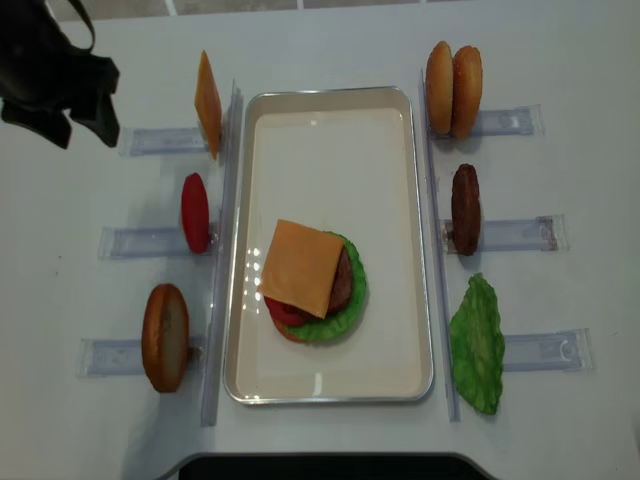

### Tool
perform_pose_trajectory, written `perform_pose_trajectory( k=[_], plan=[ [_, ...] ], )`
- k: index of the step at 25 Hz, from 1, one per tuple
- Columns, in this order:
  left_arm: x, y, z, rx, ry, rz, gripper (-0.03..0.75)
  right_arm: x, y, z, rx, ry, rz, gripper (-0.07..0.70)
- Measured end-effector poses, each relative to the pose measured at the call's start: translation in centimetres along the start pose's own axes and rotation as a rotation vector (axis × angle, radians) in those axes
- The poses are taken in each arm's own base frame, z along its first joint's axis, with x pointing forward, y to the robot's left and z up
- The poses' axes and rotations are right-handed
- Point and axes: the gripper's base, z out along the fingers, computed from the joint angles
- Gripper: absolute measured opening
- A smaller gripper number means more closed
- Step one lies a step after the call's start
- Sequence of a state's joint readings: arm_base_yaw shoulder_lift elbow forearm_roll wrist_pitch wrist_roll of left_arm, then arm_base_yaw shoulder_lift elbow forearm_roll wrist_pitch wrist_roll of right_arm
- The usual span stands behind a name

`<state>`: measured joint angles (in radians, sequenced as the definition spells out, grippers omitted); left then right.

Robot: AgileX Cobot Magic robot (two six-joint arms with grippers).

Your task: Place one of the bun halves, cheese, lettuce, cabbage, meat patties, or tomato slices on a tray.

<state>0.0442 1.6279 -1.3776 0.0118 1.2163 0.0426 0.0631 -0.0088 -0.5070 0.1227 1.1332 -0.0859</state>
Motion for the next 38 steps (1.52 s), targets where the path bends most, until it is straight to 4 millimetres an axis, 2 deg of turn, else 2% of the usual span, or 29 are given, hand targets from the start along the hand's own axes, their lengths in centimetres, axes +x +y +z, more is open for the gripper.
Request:
perform_pose_trajectory(
  k=[3, 7, 10, 17, 23, 27, 31, 38],
  plan=[
    [0.6, 1.7, -0.4, -0.032, -0.003, -0.038, 0.516, 0.0, 0.0, 0.0, 0.000, 0.000, 0.000, 0.239],
    [2.8, 1.5, -1.4, -0.030, -0.015, -0.032, 0.516, 0.0, 0.0, 0.0, 0.000, 0.000, 0.000, 0.239],
    [5.6, 1.2, -2.8, -0.025, -0.042, -0.031, 0.516, 0.0, 0.0, 0.0, 0.000, 0.000, 0.000, 0.239],
    [15.2, 0.3, -6.3, -0.037, -0.187, -0.032, 0.516, 0.0, 0.0, 0.0, 0.000, 0.000, 0.000, 0.239],
    [23.8, -0.5, -6.5, -0.052, -0.374, -0.033, 0.516, 0.0, 0.0, 0.0, 0.000, 0.000, 0.000, 0.239],
    [28.1, -1.0, -6.0, -0.062, -0.563, -0.034, 0.516, 0.0, 0.0, 0.0, 0.000, 0.000, 0.000, 0.239],
    [30.9, -1.3, -4.7, -0.072, -0.687, -0.035, 0.516, 0.0, 0.0, 0.0, 0.000, 0.000, 0.000, 0.239],
    [32.7, -1.6, -3.5, -0.061, -0.806, -0.035, 0.516, 0.0, 0.0, 0.0, 0.000, 0.000, 0.000, 0.239]
  ],
)
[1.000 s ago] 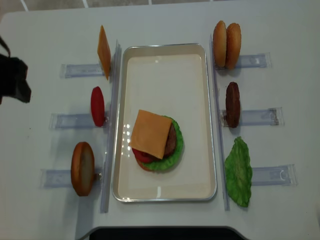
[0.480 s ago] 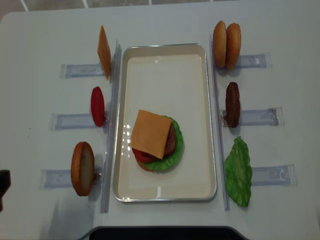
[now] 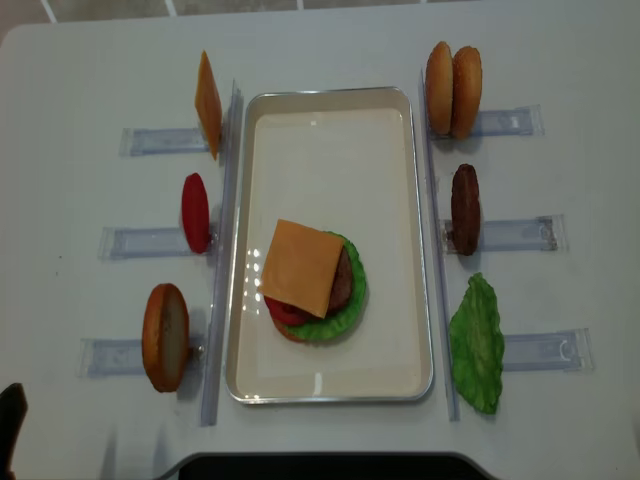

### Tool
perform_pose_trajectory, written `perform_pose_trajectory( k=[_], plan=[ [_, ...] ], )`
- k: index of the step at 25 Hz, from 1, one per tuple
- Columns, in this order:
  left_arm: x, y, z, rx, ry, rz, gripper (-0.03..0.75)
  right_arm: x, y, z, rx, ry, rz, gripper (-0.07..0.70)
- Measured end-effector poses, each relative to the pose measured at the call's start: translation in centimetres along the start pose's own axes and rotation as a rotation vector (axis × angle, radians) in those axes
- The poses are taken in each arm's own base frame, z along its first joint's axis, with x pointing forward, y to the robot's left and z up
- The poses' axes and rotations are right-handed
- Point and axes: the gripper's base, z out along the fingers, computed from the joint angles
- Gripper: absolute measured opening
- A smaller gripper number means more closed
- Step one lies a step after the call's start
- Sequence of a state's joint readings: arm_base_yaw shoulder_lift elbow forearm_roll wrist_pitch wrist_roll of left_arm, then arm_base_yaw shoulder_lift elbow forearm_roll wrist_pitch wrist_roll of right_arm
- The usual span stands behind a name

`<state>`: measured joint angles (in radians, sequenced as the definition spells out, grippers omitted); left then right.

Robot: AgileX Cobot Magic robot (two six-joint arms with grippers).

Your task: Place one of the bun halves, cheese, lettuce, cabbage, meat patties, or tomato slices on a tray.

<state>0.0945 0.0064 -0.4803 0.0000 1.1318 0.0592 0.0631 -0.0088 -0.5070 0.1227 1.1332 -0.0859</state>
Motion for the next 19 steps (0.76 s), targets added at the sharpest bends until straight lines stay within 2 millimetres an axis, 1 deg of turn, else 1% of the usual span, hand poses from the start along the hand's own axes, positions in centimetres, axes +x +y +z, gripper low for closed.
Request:
perform_pose_trajectory(
  k=[11, 19],
  plan=[
    [0.15, -0.02, -0.06, 0.048, -0.034, 0.025, 0.516, 0.00, 0.00, 0.00, 0.000, 0.000, 0.000, 0.239],
    [0.15, -0.02, -0.06, 0.049, -0.034, 0.026, 0.516, 0.00, 0.00, 0.00, 0.000, 0.000, 0.000, 0.239]
  ],
)
